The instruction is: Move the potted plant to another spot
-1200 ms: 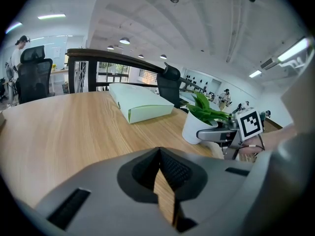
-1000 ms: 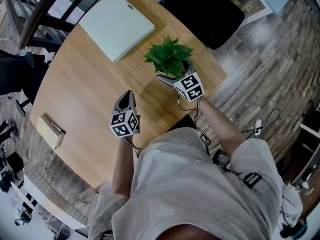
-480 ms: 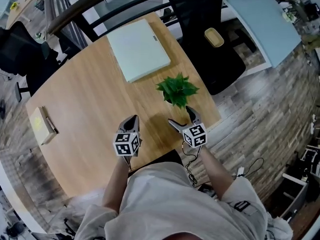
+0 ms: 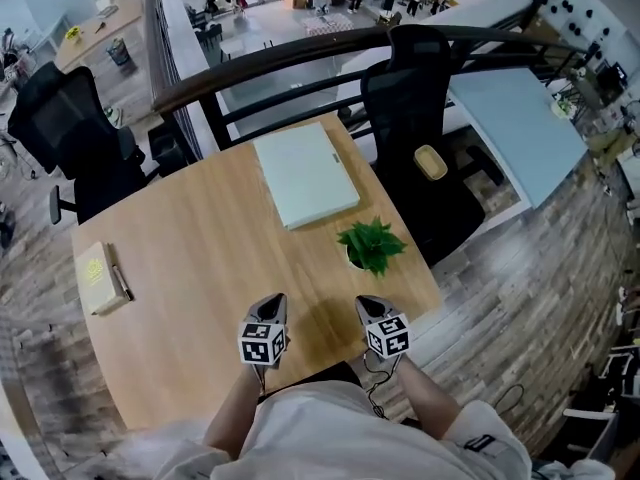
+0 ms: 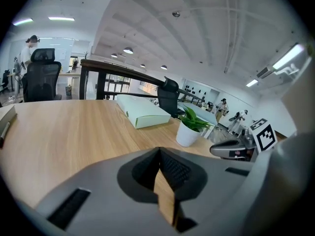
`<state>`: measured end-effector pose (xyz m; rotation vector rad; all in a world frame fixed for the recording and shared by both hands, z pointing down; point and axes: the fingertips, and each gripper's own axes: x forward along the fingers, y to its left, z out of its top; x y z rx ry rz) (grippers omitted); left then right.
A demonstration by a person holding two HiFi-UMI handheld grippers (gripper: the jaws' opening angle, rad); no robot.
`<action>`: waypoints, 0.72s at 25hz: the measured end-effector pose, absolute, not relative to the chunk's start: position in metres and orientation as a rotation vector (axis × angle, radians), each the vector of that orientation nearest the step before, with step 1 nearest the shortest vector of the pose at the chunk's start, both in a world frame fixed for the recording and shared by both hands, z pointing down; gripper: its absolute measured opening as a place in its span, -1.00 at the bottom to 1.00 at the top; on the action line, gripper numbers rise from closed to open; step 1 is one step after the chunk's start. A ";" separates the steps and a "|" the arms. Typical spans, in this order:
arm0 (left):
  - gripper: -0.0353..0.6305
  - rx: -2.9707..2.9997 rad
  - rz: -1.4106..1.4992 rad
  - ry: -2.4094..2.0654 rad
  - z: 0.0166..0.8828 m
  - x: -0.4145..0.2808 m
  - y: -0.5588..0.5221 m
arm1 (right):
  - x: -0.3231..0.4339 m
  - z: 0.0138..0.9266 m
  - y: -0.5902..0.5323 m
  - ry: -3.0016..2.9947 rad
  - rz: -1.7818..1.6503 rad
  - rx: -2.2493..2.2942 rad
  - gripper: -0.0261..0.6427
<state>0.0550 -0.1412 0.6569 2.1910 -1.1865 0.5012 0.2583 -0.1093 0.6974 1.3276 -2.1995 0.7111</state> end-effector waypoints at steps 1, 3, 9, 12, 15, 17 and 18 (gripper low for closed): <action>-0.86 2.192 0.498 -1.190 0.655 0.049 -0.139 | 0.248 0.695 -0.111 -2.211 0.687 1.305 -0.91; -0.86 2.194 0.495 -1.198 0.651 0.036 -0.135 | 0.223 0.688 -0.117 -2.244 0.657 1.283 -0.91; -0.86 2.193 0.421 -1.236 0.639 0.005 -0.136 | 0.150 0.665 -0.139 -2.324 0.524 1.181 -0.91; -0.86 2.194 0.389 -1.252 0.632 -0.010 -0.136 | 0.117 0.653 -0.145 -2.354 0.473 1.149 -0.91; -0.86 2.190 0.361 -1.276 0.626 -0.027 -0.135 | 0.090 0.643 -0.150 -2.384 0.458 1.143 -0.91; -0.86 2.184 0.341 -1.292 0.623 -0.039 -0.135 | 0.075 0.636 -0.153 -2.399 0.458 1.141 -0.91; -0.86 2.183 0.330 -1.298 0.620 -0.043 -0.135 | 0.069 0.630 -0.154 -2.405 0.455 1.140 -0.91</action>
